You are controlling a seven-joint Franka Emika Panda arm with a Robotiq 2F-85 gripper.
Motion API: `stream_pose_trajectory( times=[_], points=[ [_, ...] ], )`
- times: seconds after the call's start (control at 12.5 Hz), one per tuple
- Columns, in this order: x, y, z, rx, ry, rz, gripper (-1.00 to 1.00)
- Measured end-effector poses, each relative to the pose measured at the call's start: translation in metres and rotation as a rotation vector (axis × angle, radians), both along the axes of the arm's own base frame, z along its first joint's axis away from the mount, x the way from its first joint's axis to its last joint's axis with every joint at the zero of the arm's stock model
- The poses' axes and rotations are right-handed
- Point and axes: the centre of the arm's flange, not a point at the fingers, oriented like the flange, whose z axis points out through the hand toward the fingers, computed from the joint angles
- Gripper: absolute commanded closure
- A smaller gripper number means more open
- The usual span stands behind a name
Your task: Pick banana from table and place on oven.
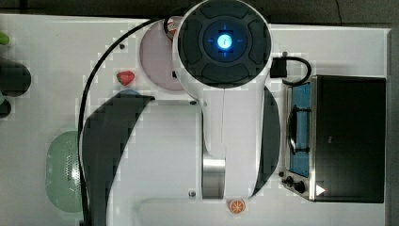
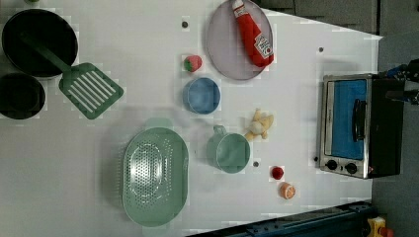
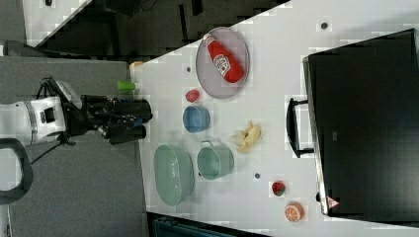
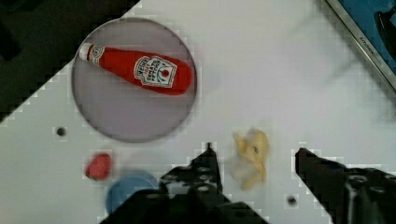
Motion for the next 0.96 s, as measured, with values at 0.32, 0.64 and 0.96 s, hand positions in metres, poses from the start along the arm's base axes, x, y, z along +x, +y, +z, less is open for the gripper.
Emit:
stream_pose_trajectory(
  times=[0.32, 0.64, 0.96],
  points=[
    [-0.147, -0.014, 0.028, 0.004, 0.081, -0.132, -1.0],
    [-0.184, -0.017, 0.104, 0.046, -0.105, -0.162, -1.0],
    [-0.153, -0.028, 0.053, 0.014, -0.048, -0.193, -1.0]
  ],
)
